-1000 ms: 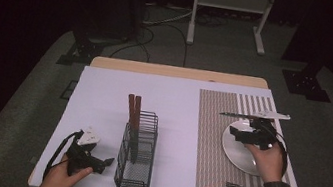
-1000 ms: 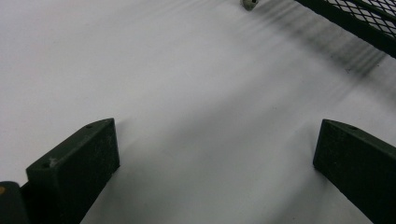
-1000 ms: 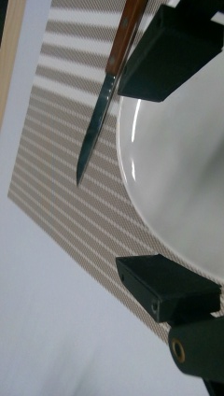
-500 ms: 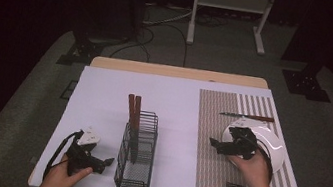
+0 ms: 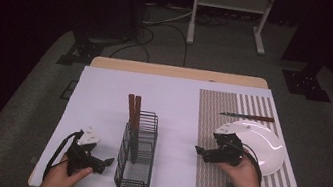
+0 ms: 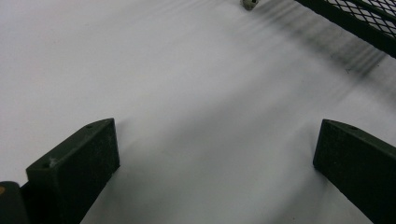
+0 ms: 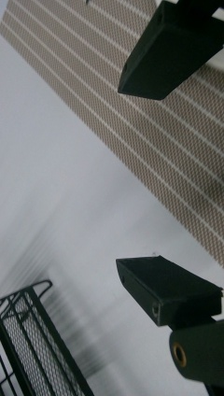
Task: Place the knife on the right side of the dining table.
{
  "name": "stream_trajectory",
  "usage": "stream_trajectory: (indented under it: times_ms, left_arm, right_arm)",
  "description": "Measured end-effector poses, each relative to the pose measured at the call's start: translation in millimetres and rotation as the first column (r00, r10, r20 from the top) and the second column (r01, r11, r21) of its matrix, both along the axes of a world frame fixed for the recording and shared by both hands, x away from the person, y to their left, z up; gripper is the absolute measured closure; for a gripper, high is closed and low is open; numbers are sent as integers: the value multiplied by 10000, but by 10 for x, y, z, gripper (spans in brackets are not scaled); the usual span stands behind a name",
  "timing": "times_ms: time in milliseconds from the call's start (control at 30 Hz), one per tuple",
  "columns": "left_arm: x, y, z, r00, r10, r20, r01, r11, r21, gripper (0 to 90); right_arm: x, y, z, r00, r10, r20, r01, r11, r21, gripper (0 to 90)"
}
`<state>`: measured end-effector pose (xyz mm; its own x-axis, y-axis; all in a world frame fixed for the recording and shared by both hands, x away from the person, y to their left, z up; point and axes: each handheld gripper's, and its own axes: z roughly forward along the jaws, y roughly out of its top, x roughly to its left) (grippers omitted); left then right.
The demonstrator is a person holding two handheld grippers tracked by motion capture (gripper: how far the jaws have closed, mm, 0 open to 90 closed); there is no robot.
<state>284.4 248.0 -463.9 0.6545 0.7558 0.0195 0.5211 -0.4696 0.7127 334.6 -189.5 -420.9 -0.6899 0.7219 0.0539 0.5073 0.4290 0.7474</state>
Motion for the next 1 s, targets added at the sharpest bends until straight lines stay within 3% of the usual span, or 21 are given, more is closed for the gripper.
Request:
stream_trajectory:
  times_ms: [500, 867, 1000]
  left_arm:
    - [0, 0, 0, 10000, 0, -1, 0, 10000, -3, 0]
    - [0, 0, -1, 10000, 4, 1, -4, 10000, -9, 0]
    - [0, -1, 0, 10000, 4, 9, -4, 10000, -5, 0]
  right_arm:
    - [-167, 347, -80, 9926, 1194, -196, -1199, 9925, -224, 120]
    - [-318, 709, -240, 9709, 2378, -285, -2395, 9655, -1019, 112]
    - [-343, 765, -296, 9666, 2546, -306, -2564, 9590, -1210, 106]
